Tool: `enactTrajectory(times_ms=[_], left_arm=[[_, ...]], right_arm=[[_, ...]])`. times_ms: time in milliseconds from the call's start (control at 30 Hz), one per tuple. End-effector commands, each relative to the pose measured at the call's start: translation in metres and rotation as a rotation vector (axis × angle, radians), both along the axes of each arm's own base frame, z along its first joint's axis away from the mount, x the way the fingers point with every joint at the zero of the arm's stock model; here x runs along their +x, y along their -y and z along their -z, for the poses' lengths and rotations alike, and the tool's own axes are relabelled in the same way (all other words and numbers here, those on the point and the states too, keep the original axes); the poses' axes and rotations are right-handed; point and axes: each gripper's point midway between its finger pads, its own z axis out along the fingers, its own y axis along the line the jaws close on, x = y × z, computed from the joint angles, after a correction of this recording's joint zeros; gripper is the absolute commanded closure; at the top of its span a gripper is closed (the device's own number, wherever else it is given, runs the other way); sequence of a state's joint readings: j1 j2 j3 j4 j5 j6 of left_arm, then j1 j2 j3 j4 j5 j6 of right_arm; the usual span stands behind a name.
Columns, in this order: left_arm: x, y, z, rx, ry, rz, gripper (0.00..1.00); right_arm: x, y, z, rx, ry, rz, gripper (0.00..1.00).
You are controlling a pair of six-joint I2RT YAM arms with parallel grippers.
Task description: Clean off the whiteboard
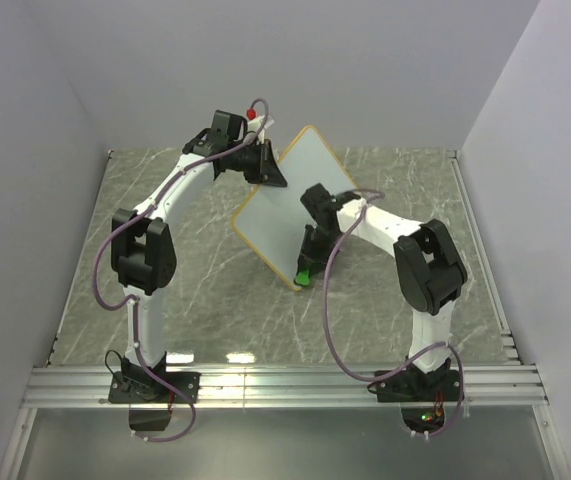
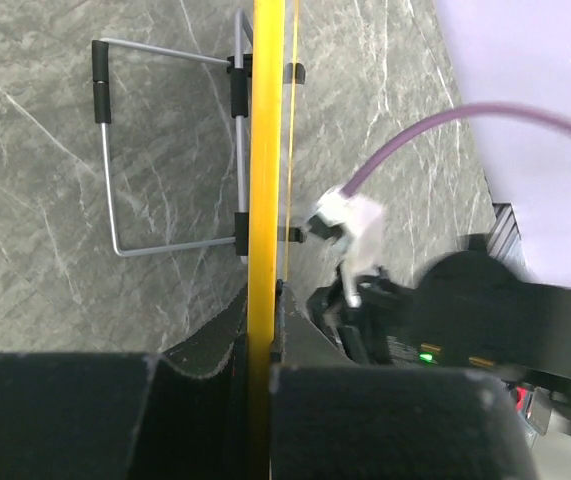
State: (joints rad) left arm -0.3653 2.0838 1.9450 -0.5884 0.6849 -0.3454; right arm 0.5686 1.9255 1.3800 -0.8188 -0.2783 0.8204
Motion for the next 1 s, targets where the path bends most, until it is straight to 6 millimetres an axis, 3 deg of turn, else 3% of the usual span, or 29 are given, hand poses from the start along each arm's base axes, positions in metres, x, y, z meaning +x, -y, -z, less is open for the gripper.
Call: enactTrajectory(times_ms=[0,167,300,433,467,533,567,700,833,967], left_arm=[[-0.024,-0.002,0.045,0.138,-0.151,-0.062,1.0],[-0.026,-0.002,0.047,0.138,-0.155,-0.061,1.0],[-0.027,-0.001,0.045,0.138,-0.152,-0.06,1.0],[-0.028,-0.003,0.043,0.144,-0.148,-0.06,1.0],[-0.028,-0.003,0.044,0.148,-0.147,-0.056,1.0],[-0.029,-0.004,0.045,0.151,-0.148,-0.055,1.0],[-0.029,-0.004,0.044,0.152,-0.145,-0.055,1.0],[-0.03,-0.004,0.043,0.15,-0.142,-0.054,1.0],[-0.029,-0.003,0.042,0.139,-0.145,-0.053,1.0],[-0.031,-0.001,0.041,0.128,-0.153,-0.051,1.0]], right_arm=[[0.089,-0.045,-0.067,0.166,0.328,0.044,1.0],[0.114,-0.068,-0.12,0.268,0.407,0.061,1.0],[0.123,-0.072,-0.126,0.282,0.428,0.073,1.0],[0.113,-0.063,-0.097,0.239,0.378,0.073,1.0],[0.101,-0.054,-0.079,0.211,0.344,0.074,1.0],[0.091,-0.047,-0.062,0.192,0.327,0.075,1.0],[0.074,-0.036,-0.043,0.162,0.288,0.076,1.0],[0.043,-0.011,-0.011,0.103,0.237,0.077,1.0],[0.03,0.002,0.001,0.086,0.215,0.093,1.0],[0.039,0.003,-0.015,0.09,0.254,0.098,1.0]])
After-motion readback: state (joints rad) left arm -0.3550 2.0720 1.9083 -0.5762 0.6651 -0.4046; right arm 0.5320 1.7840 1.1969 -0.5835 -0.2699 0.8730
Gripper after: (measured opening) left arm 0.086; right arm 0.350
